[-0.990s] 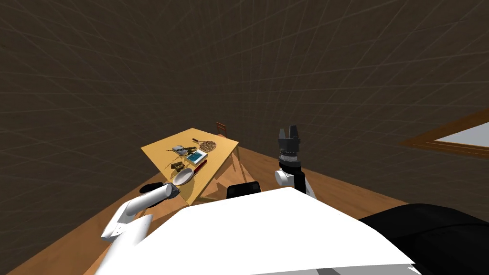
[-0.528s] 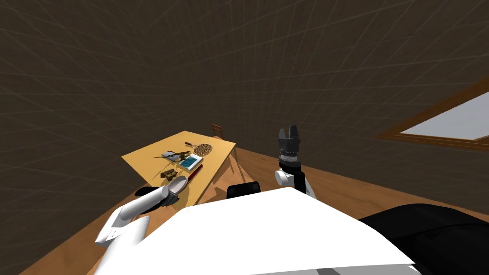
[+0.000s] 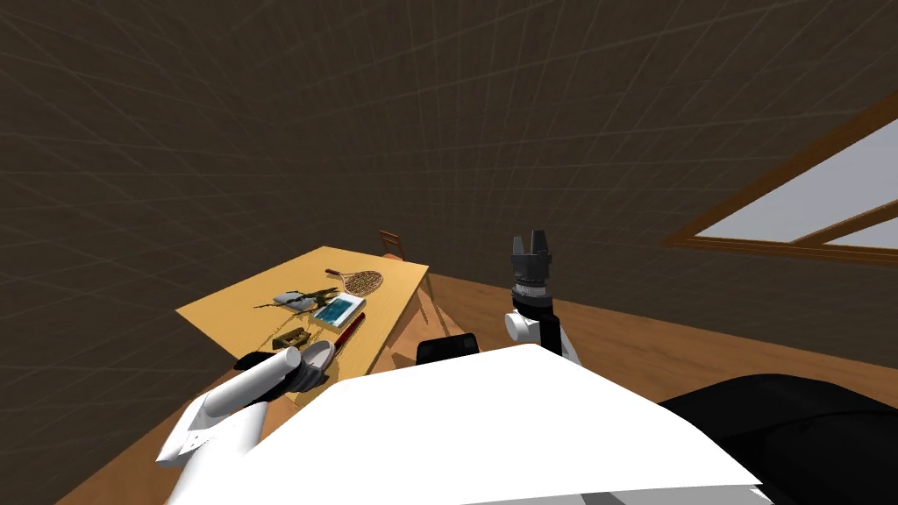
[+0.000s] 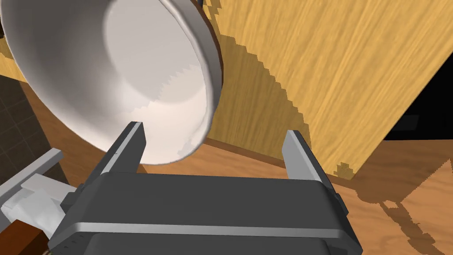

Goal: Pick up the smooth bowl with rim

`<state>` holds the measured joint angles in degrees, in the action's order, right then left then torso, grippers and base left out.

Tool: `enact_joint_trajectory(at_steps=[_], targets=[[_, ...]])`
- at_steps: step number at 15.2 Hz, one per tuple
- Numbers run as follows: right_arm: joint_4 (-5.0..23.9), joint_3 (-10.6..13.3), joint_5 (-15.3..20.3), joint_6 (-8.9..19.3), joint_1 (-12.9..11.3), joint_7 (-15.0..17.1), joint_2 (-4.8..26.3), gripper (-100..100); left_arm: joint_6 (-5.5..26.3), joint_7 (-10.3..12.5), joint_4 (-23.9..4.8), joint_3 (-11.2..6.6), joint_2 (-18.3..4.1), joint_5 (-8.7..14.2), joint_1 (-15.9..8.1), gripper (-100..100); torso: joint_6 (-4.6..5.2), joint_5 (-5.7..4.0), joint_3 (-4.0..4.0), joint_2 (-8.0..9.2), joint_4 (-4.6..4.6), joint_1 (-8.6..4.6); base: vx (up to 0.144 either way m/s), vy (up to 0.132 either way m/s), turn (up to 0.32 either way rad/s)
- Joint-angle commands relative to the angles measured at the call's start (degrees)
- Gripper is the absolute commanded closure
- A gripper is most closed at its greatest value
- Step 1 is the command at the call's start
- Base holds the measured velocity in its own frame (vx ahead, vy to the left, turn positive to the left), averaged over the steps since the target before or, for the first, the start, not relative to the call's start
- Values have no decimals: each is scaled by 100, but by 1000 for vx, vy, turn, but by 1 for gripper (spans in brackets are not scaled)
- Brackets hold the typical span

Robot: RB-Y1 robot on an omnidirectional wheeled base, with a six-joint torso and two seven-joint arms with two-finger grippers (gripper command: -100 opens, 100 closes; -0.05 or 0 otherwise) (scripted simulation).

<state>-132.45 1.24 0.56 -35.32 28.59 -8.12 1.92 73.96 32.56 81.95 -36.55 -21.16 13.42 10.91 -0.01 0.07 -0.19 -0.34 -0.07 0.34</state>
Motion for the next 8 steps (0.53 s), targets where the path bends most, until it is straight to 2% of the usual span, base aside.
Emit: enact_joint_trajectory(at_steps=[1, 3, 4, 5, 8], targets=[[0, 0, 0, 0, 0, 0, 0, 0, 192, 83, -81, -103, 15, 42, -32, -100, 0, 0, 0, 0, 0, 0, 58, 43, -102], [0, 0, 0, 0, 0, 0, 0, 0, 337, 142, -165, -203, 18, 92, -54, -100, 0, 0, -1, -2, 0, 0, 71, 51, -106], [0, 0, 0, 0, 0, 0, 0, 0, 261, 108, -72, -143, 28, 60, -27, -100, 0, 0, -2, -3, -1, 0, 40, 31, -39], [0, 0, 0, 0, 0, 0, 0, 0, 120, 154, -234, -137, 71, 11, -69, -100, -2, 0, 1, 3, 0, -5, 0, 24, -41], [0, 0, 0, 0, -1, 0, 0, 0, -54, 187, -390, -119, 113, -43, -108, -100, -2, -1, 18, 32, 6, -10, -32, 28, -52]])
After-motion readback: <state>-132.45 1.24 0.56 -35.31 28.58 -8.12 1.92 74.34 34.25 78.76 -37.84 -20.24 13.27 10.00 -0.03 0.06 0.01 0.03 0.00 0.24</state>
